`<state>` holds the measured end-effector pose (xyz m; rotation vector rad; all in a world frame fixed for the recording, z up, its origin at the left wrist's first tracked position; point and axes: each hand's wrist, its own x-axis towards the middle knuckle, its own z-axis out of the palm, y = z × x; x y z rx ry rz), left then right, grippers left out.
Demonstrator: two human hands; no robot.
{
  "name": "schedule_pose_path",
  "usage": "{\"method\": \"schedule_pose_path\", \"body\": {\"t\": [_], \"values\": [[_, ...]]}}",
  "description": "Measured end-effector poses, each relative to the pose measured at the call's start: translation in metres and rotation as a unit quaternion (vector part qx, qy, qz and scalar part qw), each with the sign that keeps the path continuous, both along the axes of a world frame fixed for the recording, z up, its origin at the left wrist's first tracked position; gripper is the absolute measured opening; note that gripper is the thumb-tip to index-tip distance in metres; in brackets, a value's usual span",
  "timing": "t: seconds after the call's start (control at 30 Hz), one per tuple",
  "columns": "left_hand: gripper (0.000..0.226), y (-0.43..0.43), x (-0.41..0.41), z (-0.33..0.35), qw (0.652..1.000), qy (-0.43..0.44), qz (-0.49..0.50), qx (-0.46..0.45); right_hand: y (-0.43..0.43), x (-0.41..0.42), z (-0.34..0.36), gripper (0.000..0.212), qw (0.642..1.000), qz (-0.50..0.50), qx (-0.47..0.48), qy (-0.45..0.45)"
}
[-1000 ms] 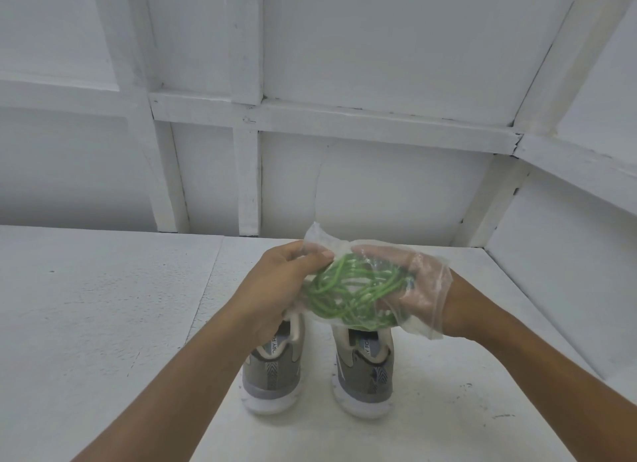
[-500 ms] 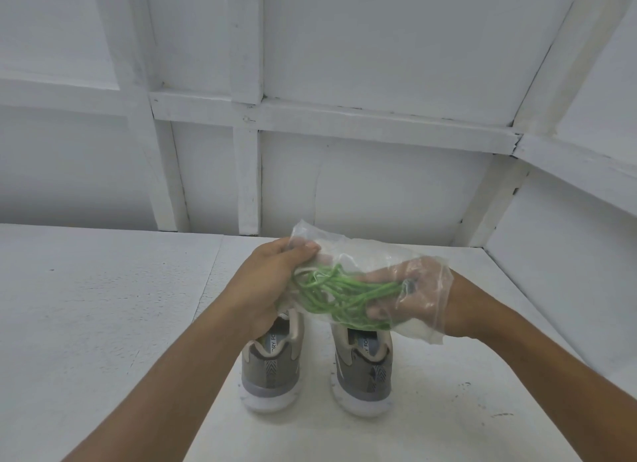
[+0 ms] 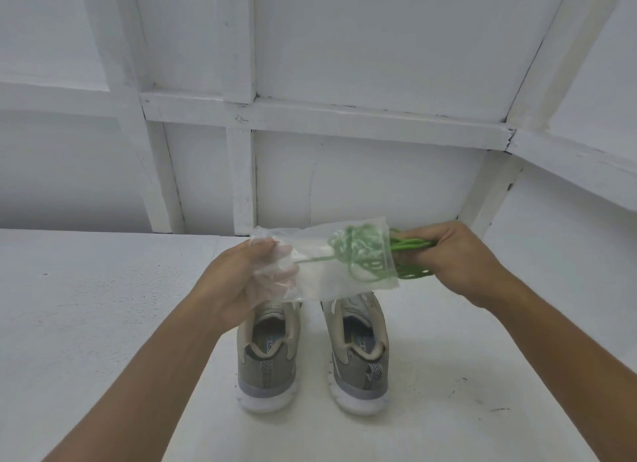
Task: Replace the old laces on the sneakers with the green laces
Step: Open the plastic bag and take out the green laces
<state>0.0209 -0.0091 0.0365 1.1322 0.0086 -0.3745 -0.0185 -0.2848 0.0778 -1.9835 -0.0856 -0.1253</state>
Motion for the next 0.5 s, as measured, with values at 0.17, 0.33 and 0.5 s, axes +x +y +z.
{"method": "schedule_pose_path", "body": {"t": [0.17,0.33,0.5], "values": [[0.013,0.01,0.009,-0.001,0.999,-0.001,0.034,0.016,-0.025,0.005,0.006,0.029,0.998,-0.053,0.025,-0.031],[0.013,0.008,0.011,-0.001,0.998,0.005,0.052,0.035,-0.059,0.005,0.007,0.021,0.991,-0.114,0.055,-0.055],[0.01,-0.011,0.011,-0.002,0.999,0.01,0.027,0.018,-0.082,0.002,-0.009,0.02,0.983,-0.166,0.066,-0.032]]}}
